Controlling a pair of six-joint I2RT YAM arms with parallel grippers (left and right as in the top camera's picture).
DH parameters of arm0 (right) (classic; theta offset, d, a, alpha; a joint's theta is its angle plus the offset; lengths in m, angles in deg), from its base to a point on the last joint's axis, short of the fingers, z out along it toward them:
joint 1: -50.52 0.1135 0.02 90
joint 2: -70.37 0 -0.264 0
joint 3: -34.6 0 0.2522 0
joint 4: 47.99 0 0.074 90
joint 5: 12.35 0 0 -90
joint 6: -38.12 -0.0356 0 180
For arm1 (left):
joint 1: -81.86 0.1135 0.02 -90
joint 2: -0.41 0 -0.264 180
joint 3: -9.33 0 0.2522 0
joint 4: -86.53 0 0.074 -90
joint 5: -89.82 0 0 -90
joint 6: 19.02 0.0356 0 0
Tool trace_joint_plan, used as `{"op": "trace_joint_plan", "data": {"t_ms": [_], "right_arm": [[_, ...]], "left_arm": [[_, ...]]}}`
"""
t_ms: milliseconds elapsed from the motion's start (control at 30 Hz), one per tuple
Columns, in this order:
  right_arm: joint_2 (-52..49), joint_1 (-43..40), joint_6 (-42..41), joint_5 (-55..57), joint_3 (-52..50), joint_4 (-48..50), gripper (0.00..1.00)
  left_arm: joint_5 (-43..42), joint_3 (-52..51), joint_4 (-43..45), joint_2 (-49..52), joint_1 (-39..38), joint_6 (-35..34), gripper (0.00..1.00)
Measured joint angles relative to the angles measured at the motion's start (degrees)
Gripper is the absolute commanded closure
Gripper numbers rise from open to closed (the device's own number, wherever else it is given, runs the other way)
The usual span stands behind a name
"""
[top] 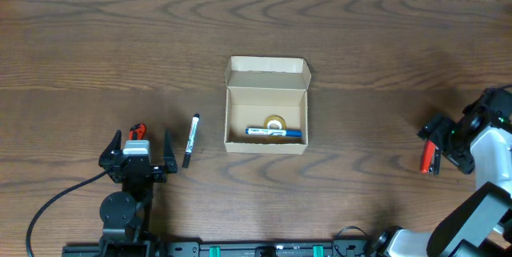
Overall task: Pack container
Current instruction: 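Move right gripper to red stapler and grasp it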
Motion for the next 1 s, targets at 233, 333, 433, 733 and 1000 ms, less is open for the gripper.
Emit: {"op": "trace_joint_plan", "data": {"t_ms": [233, 333, 433, 733, 1000], "right_arm": [[-4.24, 0.00, 0.09, -0.13, -0.17, 1.01, 0.05], [-5.95, 0.00, 0.26, -0.17, -0.33, 1.75, 0.05], [-7.54, 0.00, 0.44, -0.15, -0.33, 2.27, 0.06], [-11.21, 0.00, 0.87, 0.24, -0.15, 2.84, 0.66], [-11.28, 0.00, 0.96, 0.02, 0.55, 2.86, 0.99]], "left_arm": [[0.00, 0.00, 0.00, 0.00, 0.00, 0.00, 0.05], [0.00, 0.02, 0.00, 0.00, 0.00, 0.00, 0.05], [0.00, 0.00, 0.00, 0.00, 0.00, 0.00, 0.05], [0.00, 0.00, 0.00, 0.00, 0.00, 0.00, 0.05], [0.00, 0.00, 0.00, 0.00, 0.00, 0.00, 0.05]]}}
